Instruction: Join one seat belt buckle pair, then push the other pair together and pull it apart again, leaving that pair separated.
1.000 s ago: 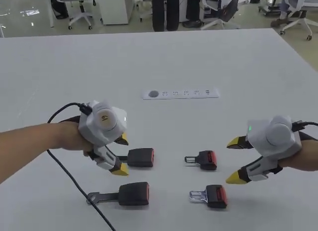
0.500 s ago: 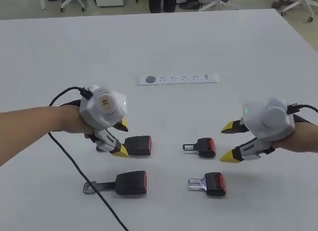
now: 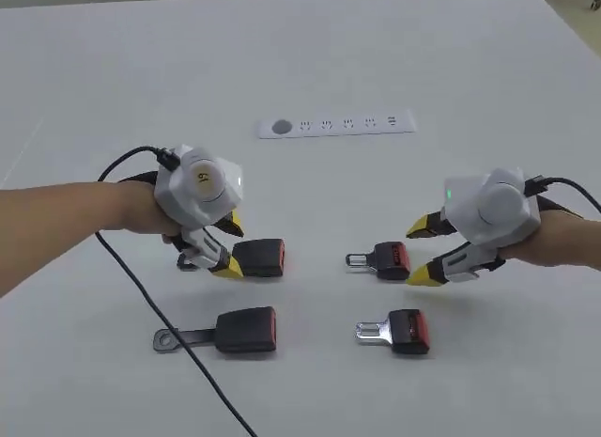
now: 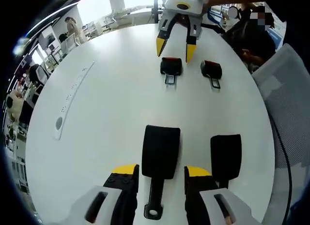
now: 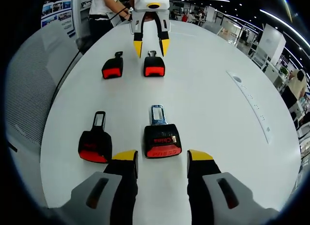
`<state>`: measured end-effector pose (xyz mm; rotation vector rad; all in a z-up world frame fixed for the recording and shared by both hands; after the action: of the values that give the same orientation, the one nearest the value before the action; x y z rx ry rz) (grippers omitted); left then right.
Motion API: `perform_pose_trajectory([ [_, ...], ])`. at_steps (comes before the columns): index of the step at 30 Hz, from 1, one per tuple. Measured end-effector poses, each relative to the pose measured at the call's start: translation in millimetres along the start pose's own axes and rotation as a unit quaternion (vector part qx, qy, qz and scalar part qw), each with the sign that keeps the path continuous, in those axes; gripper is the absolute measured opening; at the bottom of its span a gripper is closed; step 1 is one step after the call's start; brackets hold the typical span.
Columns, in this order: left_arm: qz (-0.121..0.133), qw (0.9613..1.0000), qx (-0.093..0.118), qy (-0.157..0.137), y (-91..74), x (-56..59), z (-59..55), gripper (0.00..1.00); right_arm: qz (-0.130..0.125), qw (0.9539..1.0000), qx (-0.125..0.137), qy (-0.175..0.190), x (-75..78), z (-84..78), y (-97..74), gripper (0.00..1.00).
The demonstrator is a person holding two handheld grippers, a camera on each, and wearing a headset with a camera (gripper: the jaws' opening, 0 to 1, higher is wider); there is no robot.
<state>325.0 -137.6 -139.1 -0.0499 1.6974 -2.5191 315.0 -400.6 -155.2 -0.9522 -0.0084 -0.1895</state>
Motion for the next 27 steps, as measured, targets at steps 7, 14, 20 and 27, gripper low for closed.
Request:
perform_pose_trajectory([
  [7, 0.002, 1.0000, -0.001, 0.001, 6.9, -5.1, -2.3, 0.36, 0.009, 0.9999, -0.004, 0.002, 3.4, -1.3, 10.6, 0.35],
  [14, -0.004, 1.0000, 0.000, -0.002, 13.3, -8.0, -3.2, 0.34, 0.019, 0.9998, -0.008, 0.004, 1.8, -2.9, 16.6, 0.32],
  [20, -0.006, 1.0000, 0.001, -0.003, 17.4, -7.3, -7.1, 0.32, 0.020, 0.9998, -0.009, 0.005, 2.0, -3.3, 17.0, 0.32],
  [27, -0.005, 0.9999, -0.002, 0.011, 18.8, -7.2, -8.0, 0.32, 0.021, 0.9997, -0.010, 0.005, 0.7, -1.4, 15.1, 0.32],
])
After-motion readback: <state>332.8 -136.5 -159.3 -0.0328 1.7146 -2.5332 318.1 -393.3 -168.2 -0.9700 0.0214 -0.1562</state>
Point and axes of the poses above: the centre of the closed fingertips' face, and the gripper's own axes: y roughly forward along the fingers, x roughly to its right, z roughly out of its top, the point moved 5 cm from there along -y, roughly backward along the fingers, and after that the axes turned 1 degree about -x, right-handed, at the moved point
